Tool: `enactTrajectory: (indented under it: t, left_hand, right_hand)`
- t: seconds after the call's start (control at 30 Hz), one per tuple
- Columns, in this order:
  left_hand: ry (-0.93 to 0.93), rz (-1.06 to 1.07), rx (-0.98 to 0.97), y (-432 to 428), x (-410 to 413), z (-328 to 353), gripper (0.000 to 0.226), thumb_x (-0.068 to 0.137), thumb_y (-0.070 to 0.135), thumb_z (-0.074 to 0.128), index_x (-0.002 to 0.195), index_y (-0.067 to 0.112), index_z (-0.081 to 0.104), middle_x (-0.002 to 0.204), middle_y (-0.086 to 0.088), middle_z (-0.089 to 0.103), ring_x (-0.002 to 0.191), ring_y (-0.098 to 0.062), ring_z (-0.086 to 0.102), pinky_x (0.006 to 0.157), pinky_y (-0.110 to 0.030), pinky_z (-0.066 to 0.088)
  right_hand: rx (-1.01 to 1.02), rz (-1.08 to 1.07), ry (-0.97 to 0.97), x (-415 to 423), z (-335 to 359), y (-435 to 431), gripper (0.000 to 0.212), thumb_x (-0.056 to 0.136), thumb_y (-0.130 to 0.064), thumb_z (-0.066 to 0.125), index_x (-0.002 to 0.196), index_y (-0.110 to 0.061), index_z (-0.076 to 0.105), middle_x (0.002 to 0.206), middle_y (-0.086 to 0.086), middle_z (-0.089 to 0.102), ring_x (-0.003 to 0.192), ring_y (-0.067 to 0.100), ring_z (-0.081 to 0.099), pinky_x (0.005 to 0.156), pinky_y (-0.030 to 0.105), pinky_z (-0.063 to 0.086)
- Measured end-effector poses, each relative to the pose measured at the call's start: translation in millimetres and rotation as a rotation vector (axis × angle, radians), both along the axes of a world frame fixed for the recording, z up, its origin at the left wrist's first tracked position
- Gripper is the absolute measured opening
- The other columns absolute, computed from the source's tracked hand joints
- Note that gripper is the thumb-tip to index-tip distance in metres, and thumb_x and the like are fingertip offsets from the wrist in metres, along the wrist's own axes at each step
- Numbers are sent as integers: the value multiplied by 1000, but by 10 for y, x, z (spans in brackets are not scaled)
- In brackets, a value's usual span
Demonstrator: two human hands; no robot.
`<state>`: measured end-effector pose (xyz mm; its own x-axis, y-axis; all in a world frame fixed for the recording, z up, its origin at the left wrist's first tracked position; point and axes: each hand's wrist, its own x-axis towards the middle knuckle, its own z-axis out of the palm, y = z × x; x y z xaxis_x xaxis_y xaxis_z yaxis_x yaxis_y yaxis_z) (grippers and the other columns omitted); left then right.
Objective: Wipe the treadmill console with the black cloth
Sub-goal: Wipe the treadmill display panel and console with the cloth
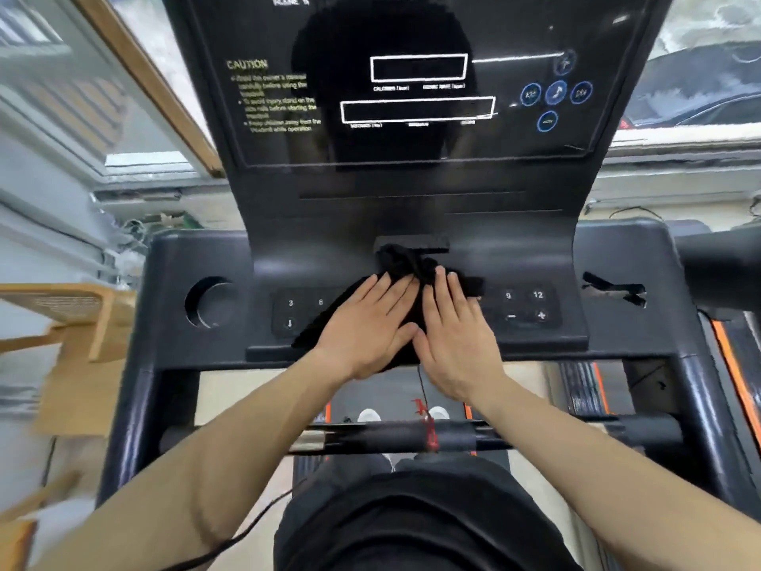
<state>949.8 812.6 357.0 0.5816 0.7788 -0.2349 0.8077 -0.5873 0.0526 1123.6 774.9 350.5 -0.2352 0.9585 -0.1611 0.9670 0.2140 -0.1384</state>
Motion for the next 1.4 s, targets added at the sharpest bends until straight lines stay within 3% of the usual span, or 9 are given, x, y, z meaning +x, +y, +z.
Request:
enactTrajectory:
  t: [0.13, 0.3, 0.57, 0.7, 0.8, 1.0, 1.2, 1.4]
  left_hand:
    - [38, 159, 9, -164, -703, 8, 73, 101, 51, 2, 159, 9, 19, 166, -9, 22, 153, -29, 21, 125, -45, 13]
    - [7, 361, 107, -431, -1222, -25, 63, 103, 41, 25, 150, 2, 40, 154, -18, 44, 138, -39, 44, 120, -47, 23]
    - [11, 293, 92, -612, -1049, -42, 73, 103, 56, 21, 149, 3, 43, 152, -16, 47, 139, -37, 42, 120, -49, 25]
    - [-18, 379, 118, -267, -911, -10, 67, 103, 47, 19, 153, 6, 37, 156, -14, 42, 142, -37, 40, 121, -47, 22]
    - [-22, 413, 98, -185, -798, 2, 68, 103, 49, 15, 156, 9, 31, 160, -13, 36, 146, -37, 32, 123, -47, 17]
    - [-13, 238, 83, -634, -891, -54, 65, 103, 50, 28, 153, 9, 37, 156, -9, 42, 142, -34, 39, 122, -46, 20]
    - [-46, 427, 62, -378, -619, -85, 65, 103, 47, 18, 156, 11, 31, 160, -9, 36, 145, -36, 34, 123, -47, 19]
    - [-110, 217, -27, -96, 148, 15, 71, 101, 55, 8, 160, 17, 18, 167, -3, 22, 152, -32, 19, 125, -46, 8]
  right_hand:
    - [11, 154, 73, -680, 16, 115, 69, 100, -43, 29, 152, 1, 34, 165, 22, 18, 153, 36, 18, 118, 51, 30]
    - [1, 281, 80, -1293, 50, 162, 70, 97, -43, 25, 153, -1, 31, 165, 21, 17, 154, 33, 16, 120, 49, 26]
    - [-12, 419, 9, -879, 52, -26, 71, 100, -46, 28, 154, -2, 31, 165, 19, 20, 153, 32, 22, 118, 49, 31]
    - [-10, 317, 5, -913, 101, 341, 70, 102, -46, 20, 159, -6, 15, 169, 13, 2, 156, 25, 4, 123, 46, 20]
    - [-23, 193, 9, -901, 100, 297, 69, 102, -43, 20, 159, -6, 12, 169, 14, -2, 156, 26, 1, 124, 45, 17]
    - [-45, 270, -26, -788, 52, -187, 73, 98, -46, 27, 153, 2, 32, 164, 23, 19, 153, 36, 20, 118, 50, 30]
    - [-44, 285, -44, -690, 122, 182, 77, 96, -48, 8, 160, -5, 10, 168, 14, -2, 156, 26, 0, 125, 44, 13]
    - [-47, 63, -101, 222, 123, 68, 79, 96, -55, 9, 159, -7, 13, 168, 14, 1, 156, 27, 4, 124, 44, 17]
